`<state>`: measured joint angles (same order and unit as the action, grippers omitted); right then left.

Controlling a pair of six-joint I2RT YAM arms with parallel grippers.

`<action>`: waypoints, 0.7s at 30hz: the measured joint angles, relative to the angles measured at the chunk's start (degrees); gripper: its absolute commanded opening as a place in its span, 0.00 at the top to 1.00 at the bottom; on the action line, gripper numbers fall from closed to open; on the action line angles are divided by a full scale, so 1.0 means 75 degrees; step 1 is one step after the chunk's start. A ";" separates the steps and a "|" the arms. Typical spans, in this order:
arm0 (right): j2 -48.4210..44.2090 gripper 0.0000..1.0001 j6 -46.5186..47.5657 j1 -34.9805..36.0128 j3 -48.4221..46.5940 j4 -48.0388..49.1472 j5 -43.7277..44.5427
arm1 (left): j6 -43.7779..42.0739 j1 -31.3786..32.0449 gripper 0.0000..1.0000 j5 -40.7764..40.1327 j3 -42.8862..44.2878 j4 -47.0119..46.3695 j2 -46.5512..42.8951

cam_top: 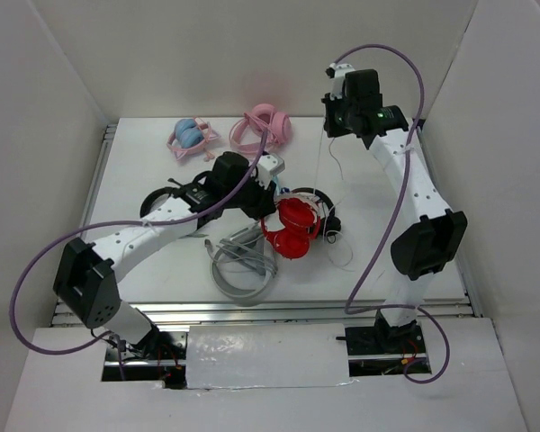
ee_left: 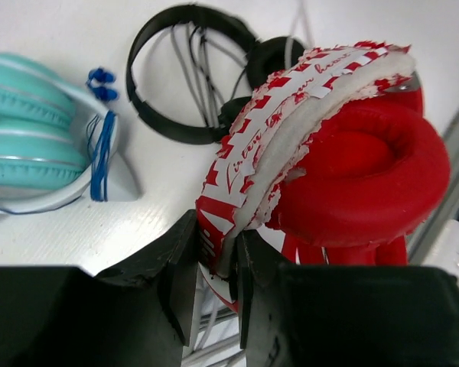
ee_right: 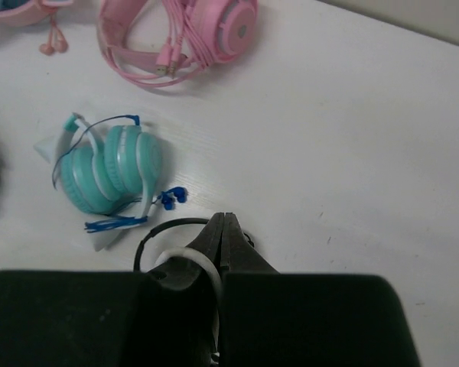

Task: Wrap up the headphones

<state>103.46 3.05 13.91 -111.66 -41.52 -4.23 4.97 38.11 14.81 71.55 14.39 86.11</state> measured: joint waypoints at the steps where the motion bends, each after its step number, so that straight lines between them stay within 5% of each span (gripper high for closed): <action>1: -0.0012 1.00 0.0020 0.0125 -0.0160 -0.0082 0.0079 | 0.0015 -0.0003 1.00 -0.0119 0.0073 0.0044 0.0163; 13: -0.1655 1.00 0.0259 0.2267 -0.0195 -0.0851 0.1247 | 0.1413 -0.0248 1.00 -0.1515 0.2066 0.0944 0.1644; 21: -0.2935 1.00 -0.0096 0.3666 0.1043 -0.0734 0.1740 | 0.2664 -0.0644 1.00 -0.2235 0.3159 0.1224 0.2049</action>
<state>81.45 2.33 41.41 -103.83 -47.03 8.82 24.95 33.28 -1.96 95.24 23.57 101.47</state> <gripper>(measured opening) 0.007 0.336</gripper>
